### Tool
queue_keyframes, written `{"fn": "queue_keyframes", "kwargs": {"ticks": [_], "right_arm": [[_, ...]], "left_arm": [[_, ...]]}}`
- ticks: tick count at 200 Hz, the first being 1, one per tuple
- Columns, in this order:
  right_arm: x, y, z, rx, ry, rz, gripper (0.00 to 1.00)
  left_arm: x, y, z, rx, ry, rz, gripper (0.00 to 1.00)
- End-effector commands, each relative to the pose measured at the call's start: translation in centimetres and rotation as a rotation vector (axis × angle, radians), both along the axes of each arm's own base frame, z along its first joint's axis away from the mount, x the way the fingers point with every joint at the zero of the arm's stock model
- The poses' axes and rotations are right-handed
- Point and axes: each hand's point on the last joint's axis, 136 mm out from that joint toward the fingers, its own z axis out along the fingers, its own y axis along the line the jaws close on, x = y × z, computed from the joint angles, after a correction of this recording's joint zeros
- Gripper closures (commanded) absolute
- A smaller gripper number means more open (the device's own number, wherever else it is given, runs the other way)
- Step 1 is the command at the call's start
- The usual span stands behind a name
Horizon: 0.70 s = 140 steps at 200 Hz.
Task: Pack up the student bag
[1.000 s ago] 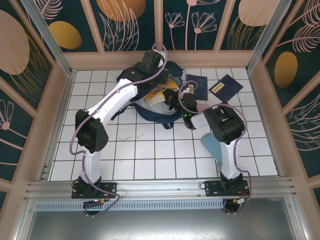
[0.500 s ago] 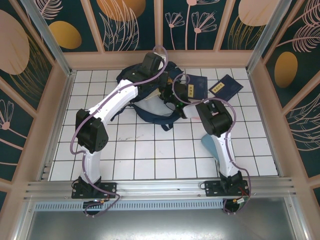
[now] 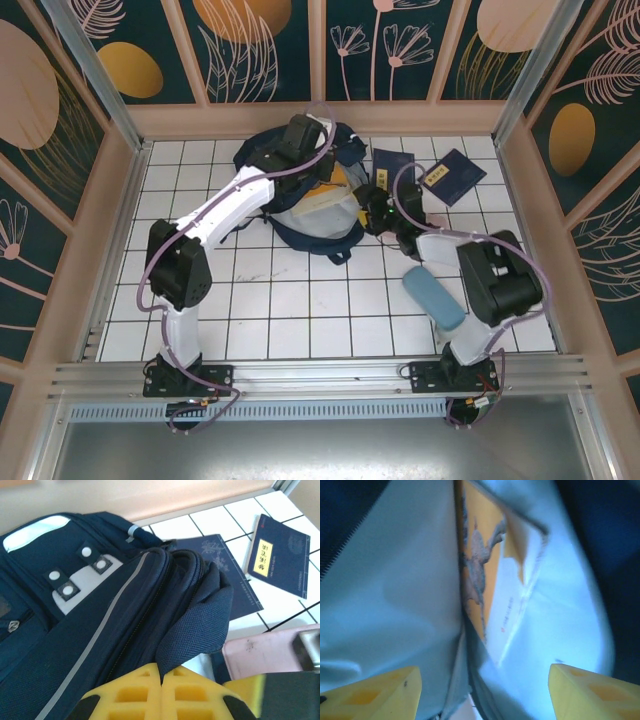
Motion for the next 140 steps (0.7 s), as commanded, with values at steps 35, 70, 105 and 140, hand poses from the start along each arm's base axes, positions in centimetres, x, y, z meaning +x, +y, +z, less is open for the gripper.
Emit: {"fn": "queue_keyframes", "kwargs": {"ticks": [35, 70, 105, 140], "right_arm": [[1.4, -11.9, -1.0, -0.642, 0.058, -0.068, 0.36], [6.6, -14.6, -1.1, -0.775, 0.048, -0.044, 0.41], [11.1, -16.8, -3.6, -0.825, 0.108, -0.019, 0.41], [14.0, -17.1, -6.0, -0.818, 0.1, 0.056, 0.36]], "left_arm": [[-1.5, 4.5, 3.6, -0.027, -0.113, 0.124, 0.97], [-3.2, 6.0, 3.5, -0.019, -0.101, 0.136, 0.96], [-4.7, 5.0, 2.7, -0.06, -0.044, 0.064, 0.66], [-6.0, 3.9, 3.0, -0.141, -0.011, 0.009, 0.22]]}}
